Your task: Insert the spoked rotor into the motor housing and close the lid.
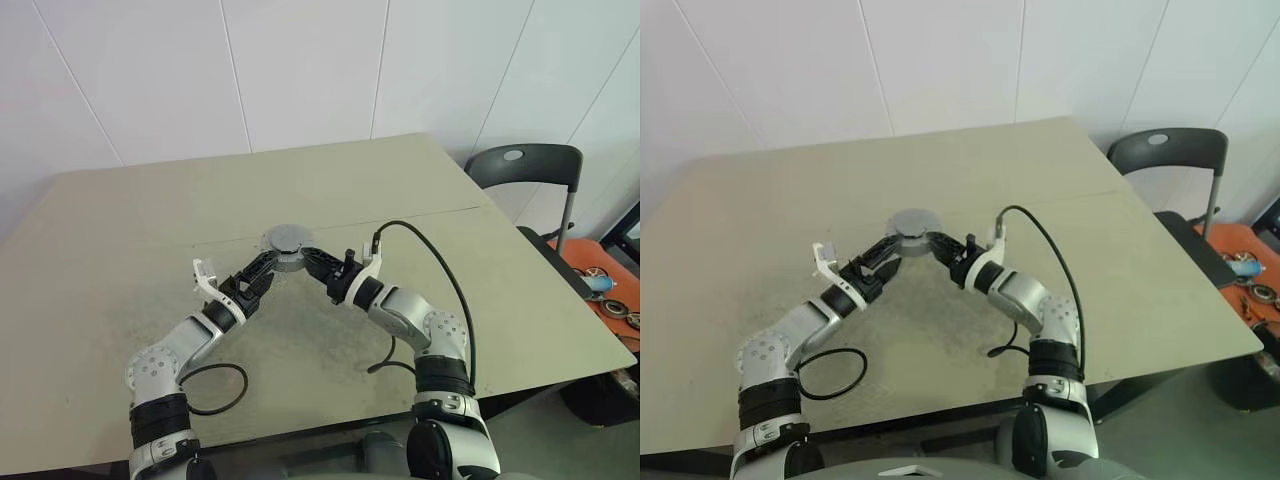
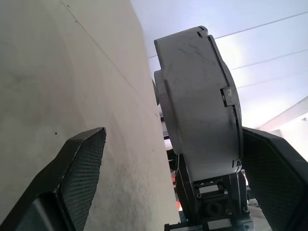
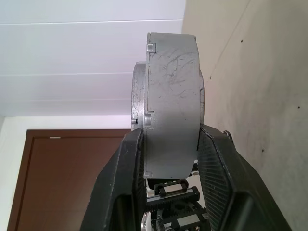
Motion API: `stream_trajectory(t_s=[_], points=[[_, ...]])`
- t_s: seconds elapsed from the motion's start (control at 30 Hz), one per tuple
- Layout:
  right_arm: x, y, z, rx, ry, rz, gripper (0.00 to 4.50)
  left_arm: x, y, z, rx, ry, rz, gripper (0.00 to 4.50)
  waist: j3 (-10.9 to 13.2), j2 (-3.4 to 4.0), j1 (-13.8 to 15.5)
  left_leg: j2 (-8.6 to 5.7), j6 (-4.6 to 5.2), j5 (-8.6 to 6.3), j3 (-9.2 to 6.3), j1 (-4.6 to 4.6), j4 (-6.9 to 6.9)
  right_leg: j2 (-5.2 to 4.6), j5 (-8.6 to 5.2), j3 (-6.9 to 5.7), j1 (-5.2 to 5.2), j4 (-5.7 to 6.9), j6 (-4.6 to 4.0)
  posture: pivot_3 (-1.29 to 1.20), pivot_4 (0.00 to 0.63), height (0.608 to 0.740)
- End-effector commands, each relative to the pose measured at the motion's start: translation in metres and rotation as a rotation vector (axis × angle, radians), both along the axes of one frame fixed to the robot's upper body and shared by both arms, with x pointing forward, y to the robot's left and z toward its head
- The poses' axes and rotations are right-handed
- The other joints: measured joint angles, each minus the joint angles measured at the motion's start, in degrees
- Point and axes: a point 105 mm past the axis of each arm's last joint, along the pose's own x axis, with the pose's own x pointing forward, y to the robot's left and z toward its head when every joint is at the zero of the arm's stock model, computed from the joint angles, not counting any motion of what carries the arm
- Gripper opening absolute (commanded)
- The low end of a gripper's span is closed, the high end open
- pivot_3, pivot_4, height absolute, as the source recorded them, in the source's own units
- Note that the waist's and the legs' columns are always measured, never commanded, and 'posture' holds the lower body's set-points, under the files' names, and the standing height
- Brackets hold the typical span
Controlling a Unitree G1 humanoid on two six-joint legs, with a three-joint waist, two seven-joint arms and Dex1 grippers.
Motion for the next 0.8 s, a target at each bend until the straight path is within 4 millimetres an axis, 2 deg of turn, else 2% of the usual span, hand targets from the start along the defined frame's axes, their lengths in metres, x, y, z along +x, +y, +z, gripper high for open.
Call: stream_trajectory(t_s=[0.03,0.3,0.53,0.63,0.8], points=[[-0.013,0.035,0.045,0.112,-0.144,0.138,1.22,0.0,-0.009,0.021,-0.071,-0.078,-0.042,4.49,0.0,0.0,0.04,0.0,0.0,0.0,0.0,0.0,0.0,0.0,0.0,0.0,0.0,0.0,0.0,0.0,0.0,0.74],[-0.013,0.035,0.041,0.101,-0.133,0.141,1.22,-0.006,-0.003,0.039,-0.161,-0.151,-0.042,4.49,0.0,0.0,0.05,0.0,0.0,0.0,0.01,0.0,0.02,0.0,0.01,0.01,0.0,0.0,-0.01,0.0,0.0,0.74],[-0.015,0.036,0.041,0.101,-0.136,0.145,1.22,-0.004,-0.005,0.032,-0.134,-0.116,-0.022,4.49,0.0,-0.01,0.46,-0.01,0.0,0.0,0.01,0.0,0.03,0.01,0.01,0.01,0.02,-0.02,-0.01,0.0,0.0,0.74],[-0.016,0.036,0.041,0.1,-0.138,0.145,1.22,0.001,-0.003,0.024,-0.089,-0.088,0.024,3.89,0.0,-0.01,0.52,-0.01,0.0,0.0,0.02,0.0,0.03,0.01,0.01,0.01,0.02,-0.02,-0.02,0.0,0.0,0.74],[-0.017,0.038,0.041,0.06,-0.16,0.151,1.22,0.002,-0.004,0.021,-0.073,-0.083,0.037,2.31,-0.01,-0.01,0.84,-0.01,-0.01,0.0,0.04,0.0,0.03,0.01,0.02,0.01,0.02,-0.03,-0.03,0.0,0.0,0.74]])
